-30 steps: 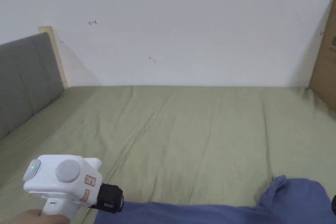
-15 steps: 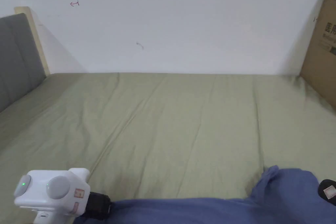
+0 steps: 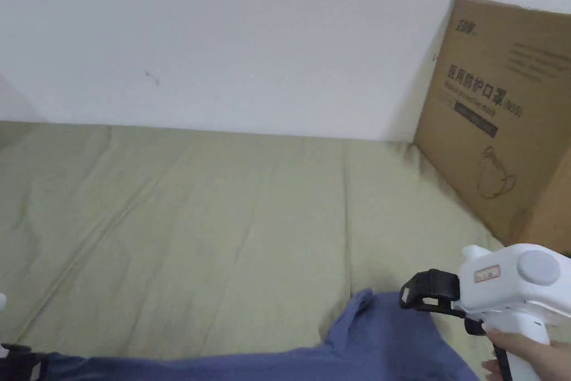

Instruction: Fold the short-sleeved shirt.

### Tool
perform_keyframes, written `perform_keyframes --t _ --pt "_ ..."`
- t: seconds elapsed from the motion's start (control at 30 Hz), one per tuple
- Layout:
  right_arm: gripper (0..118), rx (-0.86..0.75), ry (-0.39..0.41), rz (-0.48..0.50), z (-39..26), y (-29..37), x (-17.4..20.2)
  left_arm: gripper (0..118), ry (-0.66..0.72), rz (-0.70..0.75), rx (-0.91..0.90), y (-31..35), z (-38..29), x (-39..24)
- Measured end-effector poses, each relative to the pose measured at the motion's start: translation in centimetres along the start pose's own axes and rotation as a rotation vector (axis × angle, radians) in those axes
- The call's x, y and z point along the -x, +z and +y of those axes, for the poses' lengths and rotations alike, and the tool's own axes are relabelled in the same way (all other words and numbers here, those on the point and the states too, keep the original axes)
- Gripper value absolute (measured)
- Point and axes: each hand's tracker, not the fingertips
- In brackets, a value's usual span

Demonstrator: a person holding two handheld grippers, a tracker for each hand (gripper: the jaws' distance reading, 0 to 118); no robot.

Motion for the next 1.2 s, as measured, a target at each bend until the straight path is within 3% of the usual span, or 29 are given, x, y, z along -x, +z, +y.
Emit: perform_keyframes --t 0.1,0.2,0.27,0.3,0.33,0.37,0.4,0.43,0.5,0.53,0.63,0.8,1.0,1.2 --pt "115 0.075 -0.003 -0.055 1.4 -3.2 -0.5 2 0.000 0.010 0.008 -1.0 0.4 1.5" --pt "111 0.136 0.049 -0.098 1.2 -5.5 -0.3 2 -0.007 0.029 0.028 -1.9 0.4 2.7" --pt "93 0.137 0.109 -0.109 0.4 -5.9 0.3 2 -0.005 0.041 0.037 -0.8 0.0 1.0" --pt "81 0.095 0.193 -0.193 -0.2 -5.5 0.9 2 0.000 0.042 0.043 -1.0 -0.1 1.1" --pt "70 0.075 0.258 -0.179 -0.8 -5.1 1.3 2 0.008 0.045 0.048 -1.1 -0.3 1.1" --pt "51 0.078 0.294 -0.139 -1.0 -4.7 1.5 2 0.019 0.043 0.055 -1.4 -0.4 1.1" --pt "14 0.081 0.310 -0.104 -1.7 -3.6 2.2 2 0.026 0.039 0.060 -1.5 -0.5 1.1" --pt "4 0.098 0.294 -0.061 -2.0 -3.1 2.4 2 0.030 0.039 0.061 -1.6 -0.7 1.0" --pt "4 0.105 0.275 -0.044 -2.8 -2.1 2.9 2 0.034 0.043 0.059 -2.2 -0.9 1.4" --pt "4 0.104 0.296 -0.018 -2.8 -1.8 2.8 2 0.035 0.046 0.057 -2.2 -1.0 1.5" --pt "4 -0.060 0.367 -0.077 -3.4 1.1 3.4 2 0.037 0.052 0.019 -1.6 -0.9 1.5" --pt "4 -0.217 0.176 0.002 -2.8 6.4 2.6 2 0.035 0.087 -0.100 -0.1 0.9 2.0" --pt "4 -0.429 0.206 0.026 -3.1 11.8 4.3 2 0.026 0.098 -0.248 3.0 3.6 0.7" --pt "4 -0.401 0.225 0.029 -6.9 13.6 2.2 2 -0.059 0.050 -0.200 5.1 1.6 0.4"
